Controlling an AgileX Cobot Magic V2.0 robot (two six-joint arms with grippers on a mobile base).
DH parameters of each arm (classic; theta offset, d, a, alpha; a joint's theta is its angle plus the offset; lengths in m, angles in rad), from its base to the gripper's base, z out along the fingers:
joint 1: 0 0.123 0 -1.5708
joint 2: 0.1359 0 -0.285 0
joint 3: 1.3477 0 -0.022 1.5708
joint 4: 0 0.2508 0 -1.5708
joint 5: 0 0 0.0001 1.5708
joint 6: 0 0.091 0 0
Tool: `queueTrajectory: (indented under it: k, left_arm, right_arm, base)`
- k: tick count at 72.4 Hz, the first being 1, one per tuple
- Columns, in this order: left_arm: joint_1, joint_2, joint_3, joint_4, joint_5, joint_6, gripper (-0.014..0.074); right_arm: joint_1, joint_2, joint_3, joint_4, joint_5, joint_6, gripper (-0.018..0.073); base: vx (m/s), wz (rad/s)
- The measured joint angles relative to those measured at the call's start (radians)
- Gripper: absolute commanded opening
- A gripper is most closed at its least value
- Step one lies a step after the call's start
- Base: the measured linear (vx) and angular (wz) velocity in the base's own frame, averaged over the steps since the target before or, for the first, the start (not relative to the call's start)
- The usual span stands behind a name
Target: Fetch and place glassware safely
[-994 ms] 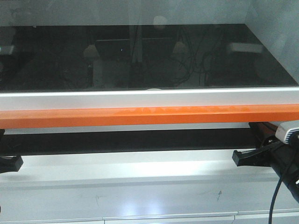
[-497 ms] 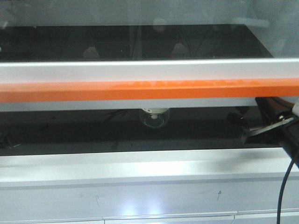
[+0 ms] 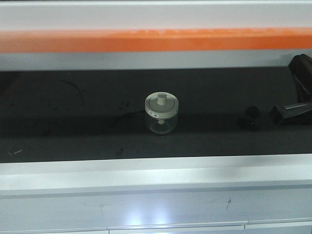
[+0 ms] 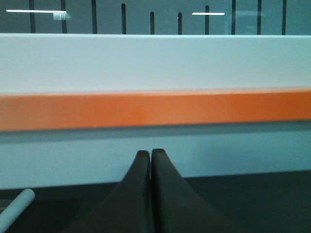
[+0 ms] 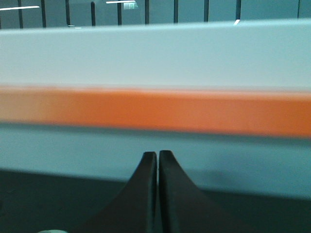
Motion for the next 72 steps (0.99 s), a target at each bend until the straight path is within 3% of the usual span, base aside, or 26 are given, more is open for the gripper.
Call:
queueTrajectory:
  k: [30,39,55,72]
  left_arm:
    - [0.000,-0.276,0.000,-0.001,0.426,0.000,-0.0007]
    - [0.000,-0.357,0.000,-0.001,0.547,0.000,-0.0007]
    - [0.000,-0.529,0.097,-0.010,0.606,0.000,-0.0007]
    - [0.000,-0.621,0.186,-0.049,0.692,0.000,-0.0007]
  right_arm:
    - [0.000,-0.261,0.010,-0.004,0.397,-0.005,-0.0001]
    - [0.000,-0.360,0.075,-0.004,0.446,-0.005,-0.0001]
    - [0.000,-0.510,0.211,-0.004,0.483,-0.004,-0.0001]
    - [0.000,-0.545,0.235,-0.004,0.560,0.007,-0.0001]
  base:
    - [0.00,0.00]
    - [0.00,0.00]
    - [0.00,0.00]
    - [0.00,0.00]
